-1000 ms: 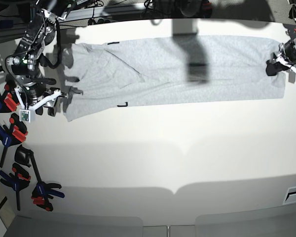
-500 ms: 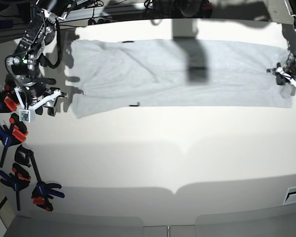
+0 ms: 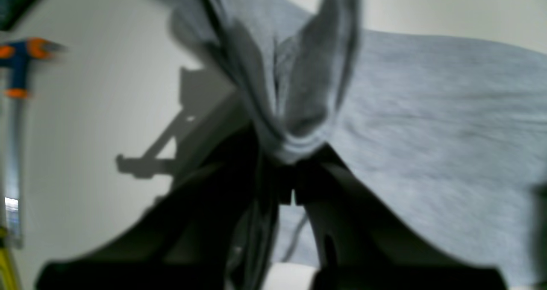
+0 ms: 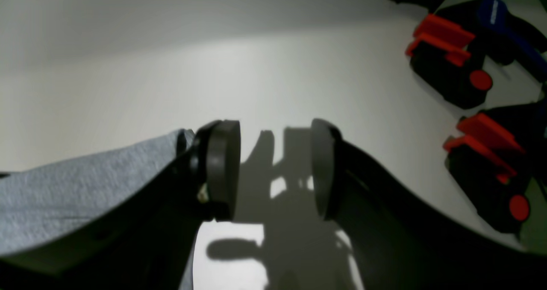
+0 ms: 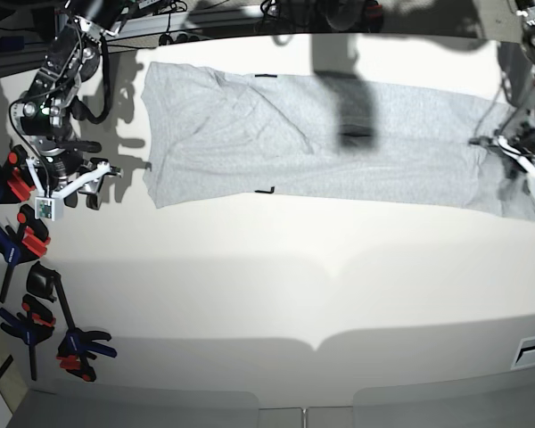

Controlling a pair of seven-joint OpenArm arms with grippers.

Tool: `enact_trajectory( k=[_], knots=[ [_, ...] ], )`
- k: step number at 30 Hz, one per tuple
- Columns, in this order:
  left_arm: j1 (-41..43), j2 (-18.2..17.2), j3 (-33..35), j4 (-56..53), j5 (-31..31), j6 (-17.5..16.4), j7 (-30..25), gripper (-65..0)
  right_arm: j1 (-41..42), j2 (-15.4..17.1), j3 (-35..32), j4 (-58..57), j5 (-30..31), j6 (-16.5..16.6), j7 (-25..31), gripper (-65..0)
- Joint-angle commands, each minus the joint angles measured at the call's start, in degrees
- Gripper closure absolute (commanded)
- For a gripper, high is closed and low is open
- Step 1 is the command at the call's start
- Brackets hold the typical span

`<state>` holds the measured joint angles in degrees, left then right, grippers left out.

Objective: Fold the T-shirt properly
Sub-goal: 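Grasp the strip end with the left gripper and fold it inward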

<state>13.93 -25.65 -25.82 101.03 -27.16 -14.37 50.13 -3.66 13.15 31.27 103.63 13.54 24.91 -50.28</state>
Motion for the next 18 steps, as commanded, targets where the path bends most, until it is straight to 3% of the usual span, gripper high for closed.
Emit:
enact_trajectory(
  k=[1,5,9,18],
  knots=[
    [0.3,0.3,-0.3,1.5,-0.5,0.0,-0.7,0.0,0.9,0.8,0.2,1.1,0.6,0.2,1.4,-25.2],
    [1.3,6.3,-0.3,2.3,-2.9,-0.5,-0.8,0.0,0.9,0.8,0.2,1.1,0.7,0.2,1.4,-25.2],
    [1.3,11.1,-0.3,2.3,-3.1,-3.3,-2.4,0.0,0.9,0.8,0.2,1.1,0.6,0.2,1.4,-25.2],
    [1.1,16.4,-0.3,2.4,-10.8,-4.7,-2.2,0.0,0.9,0.8,0.2,1.1,0.7,0.2,1.7,-25.2]
  ],
)
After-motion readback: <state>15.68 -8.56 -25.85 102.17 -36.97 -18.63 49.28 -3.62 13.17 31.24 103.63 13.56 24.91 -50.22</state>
